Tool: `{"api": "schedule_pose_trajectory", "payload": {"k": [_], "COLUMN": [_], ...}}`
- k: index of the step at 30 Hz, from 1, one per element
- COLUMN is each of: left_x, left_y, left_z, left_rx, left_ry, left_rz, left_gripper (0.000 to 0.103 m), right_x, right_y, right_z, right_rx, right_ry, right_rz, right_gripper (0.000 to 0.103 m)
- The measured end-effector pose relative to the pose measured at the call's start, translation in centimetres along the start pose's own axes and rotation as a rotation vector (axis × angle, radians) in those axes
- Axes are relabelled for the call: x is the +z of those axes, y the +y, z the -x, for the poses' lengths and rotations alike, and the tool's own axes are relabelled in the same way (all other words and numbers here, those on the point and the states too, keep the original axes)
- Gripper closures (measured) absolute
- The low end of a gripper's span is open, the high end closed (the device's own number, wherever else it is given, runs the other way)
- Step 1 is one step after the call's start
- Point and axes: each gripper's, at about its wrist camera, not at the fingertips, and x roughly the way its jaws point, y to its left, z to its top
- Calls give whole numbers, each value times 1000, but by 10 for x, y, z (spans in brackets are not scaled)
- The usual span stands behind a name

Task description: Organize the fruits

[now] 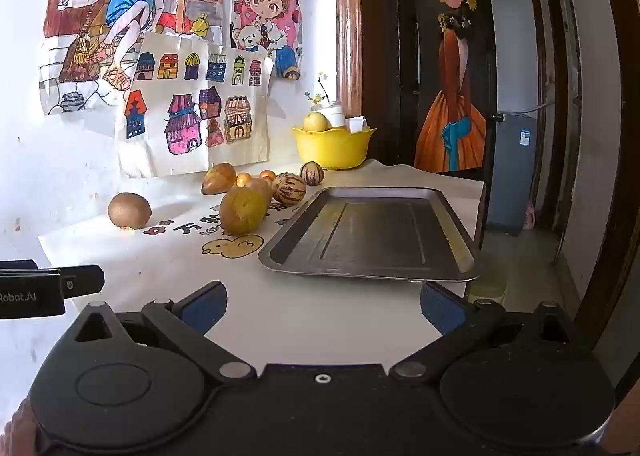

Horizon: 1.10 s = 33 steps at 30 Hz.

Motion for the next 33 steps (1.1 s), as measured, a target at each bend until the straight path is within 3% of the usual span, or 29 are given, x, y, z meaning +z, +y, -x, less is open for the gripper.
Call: {"api": "schedule_pose_trajectory", "payload": {"k": [33], "left_x": [1], "left_y": [0], "left_z": [-1], "left_rx": [1], "left_ry": [1], "left_rz": [0], "left_gripper": [0], "right_x": [-1], "right_y": [0], "right_z": [-1], "right_rx": [1], "right_ry": [7], "right_rz": [1], "right_gripper": [1]}}
